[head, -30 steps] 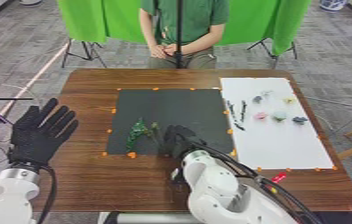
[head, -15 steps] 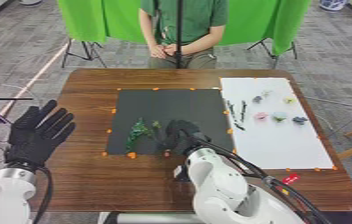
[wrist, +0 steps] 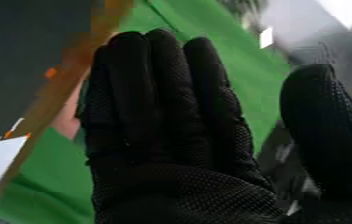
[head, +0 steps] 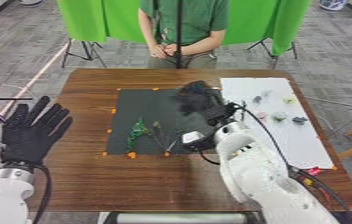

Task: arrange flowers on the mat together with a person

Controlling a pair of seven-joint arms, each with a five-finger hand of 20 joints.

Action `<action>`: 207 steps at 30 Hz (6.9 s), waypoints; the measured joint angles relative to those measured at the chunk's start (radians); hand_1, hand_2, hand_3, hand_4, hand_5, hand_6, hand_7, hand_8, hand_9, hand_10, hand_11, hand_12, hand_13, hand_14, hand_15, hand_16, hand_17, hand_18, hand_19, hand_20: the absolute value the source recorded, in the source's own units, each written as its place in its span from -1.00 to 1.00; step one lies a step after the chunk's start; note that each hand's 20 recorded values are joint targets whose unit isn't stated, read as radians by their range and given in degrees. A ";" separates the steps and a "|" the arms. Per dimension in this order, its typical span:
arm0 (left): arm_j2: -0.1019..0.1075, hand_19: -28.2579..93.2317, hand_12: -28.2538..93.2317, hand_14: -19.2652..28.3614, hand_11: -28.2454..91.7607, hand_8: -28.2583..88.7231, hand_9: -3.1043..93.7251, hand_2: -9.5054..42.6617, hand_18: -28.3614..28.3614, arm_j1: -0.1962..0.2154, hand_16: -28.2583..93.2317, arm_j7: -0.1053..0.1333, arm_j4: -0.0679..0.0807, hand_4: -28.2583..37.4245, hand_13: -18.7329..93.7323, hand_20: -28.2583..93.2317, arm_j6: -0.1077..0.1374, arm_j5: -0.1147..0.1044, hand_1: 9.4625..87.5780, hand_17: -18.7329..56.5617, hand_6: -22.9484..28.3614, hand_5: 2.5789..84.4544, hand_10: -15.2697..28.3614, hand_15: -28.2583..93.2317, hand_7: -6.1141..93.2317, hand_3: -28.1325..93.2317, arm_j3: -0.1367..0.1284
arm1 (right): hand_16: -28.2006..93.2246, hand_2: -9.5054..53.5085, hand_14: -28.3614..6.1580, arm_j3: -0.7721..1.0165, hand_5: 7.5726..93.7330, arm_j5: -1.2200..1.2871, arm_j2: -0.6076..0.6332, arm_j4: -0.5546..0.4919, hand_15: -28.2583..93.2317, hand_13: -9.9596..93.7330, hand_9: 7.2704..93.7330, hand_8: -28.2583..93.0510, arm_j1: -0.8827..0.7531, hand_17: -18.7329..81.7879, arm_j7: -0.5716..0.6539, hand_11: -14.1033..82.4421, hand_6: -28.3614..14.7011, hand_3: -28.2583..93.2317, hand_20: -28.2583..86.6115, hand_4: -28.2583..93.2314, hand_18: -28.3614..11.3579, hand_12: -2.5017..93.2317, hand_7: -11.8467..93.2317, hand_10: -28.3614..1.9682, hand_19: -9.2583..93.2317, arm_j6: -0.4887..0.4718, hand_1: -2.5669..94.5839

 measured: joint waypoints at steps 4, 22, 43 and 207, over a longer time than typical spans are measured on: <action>0.000 0.08 -0.42 0.46 -0.18 -0.67 -0.15 -0.21 0.53 0.006 -0.69 0.036 0.000 -1.00 -0.15 -0.31 -0.020 -0.014 -0.51 -0.62 0.16 -0.04 0.42 0.01 -0.70 0.61 -0.009 | -0.33 -0.43 -0.31 0.118 -0.11 0.191 0.050 0.003 0.11 -0.01 0.00 -0.77 -0.014 -0.27 -0.010 -0.31 0.03 0.77 -0.40 -0.91 -0.47 -0.53 -0.23 -0.42 0.24 0.121 -0.50; -0.038 0.05 -0.42 0.43 -0.21 -0.67 -0.18 -0.24 0.53 0.055 -0.67 0.059 -0.017 -1.00 -0.18 -0.31 -0.040 -0.021 -0.52 -0.62 0.14 -0.07 0.40 -0.05 -0.72 0.61 -0.071 | -0.36 -0.45 0.06 0.703 -0.28 0.850 0.034 0.038 -0.34 -0.22 -0.27 -0.71 -0.385 -0.36 -0.360 -0.58 0.07 0.77 -0.30 -0.91 -0.26 -0.63 -0.48 -0.13 -0.22 -0.276 -0.57; -0.037 0.05 -0.42 0.43 -0.21 -0.67 -0.19 -0.22 0.52 0.063 -0.66 0.076 -0.020 -1.00 -0.19 -0.30 -0.030 -0.032 -0.52 -0.62 0.14 -0.07 0.40 -0.05 -0.71 0.61 -0.092 | -0.33 -0.47 0.09 0.781 -0.26 0.841 -0.009 0.017 -0.37 -0.21 -0.27 -0.70 -0.447 -0.37 -0.396 -0.58 0.07 0.78 -0.30 -0.92 -0.28 -0.64 -0.51 -0.08 -0.21 -0.345 -0.57; 0.036 0.08 -0.42 0.41 -0.17 -0.67 -0.16 -0.15 0.49 -0.037 -0.68 0.108 0.014 -1.00 -0.22 -0.30 0.065 -0.070 -0.51 -0.64 0.18 -0.03 0.44 0.00 -0.69 0.64 0.051 | 0.22 -1.00 0.71 -0.271 -0.05 -0.450 -0.221 0.471 -0.11 0.44 0.23 -0.80 0.445 0.01 -0.477 -0.20 0.47 0.60 0.08 -1.00 -0.02 -0.23 0.22 0.49 0.25 -0.515 0.34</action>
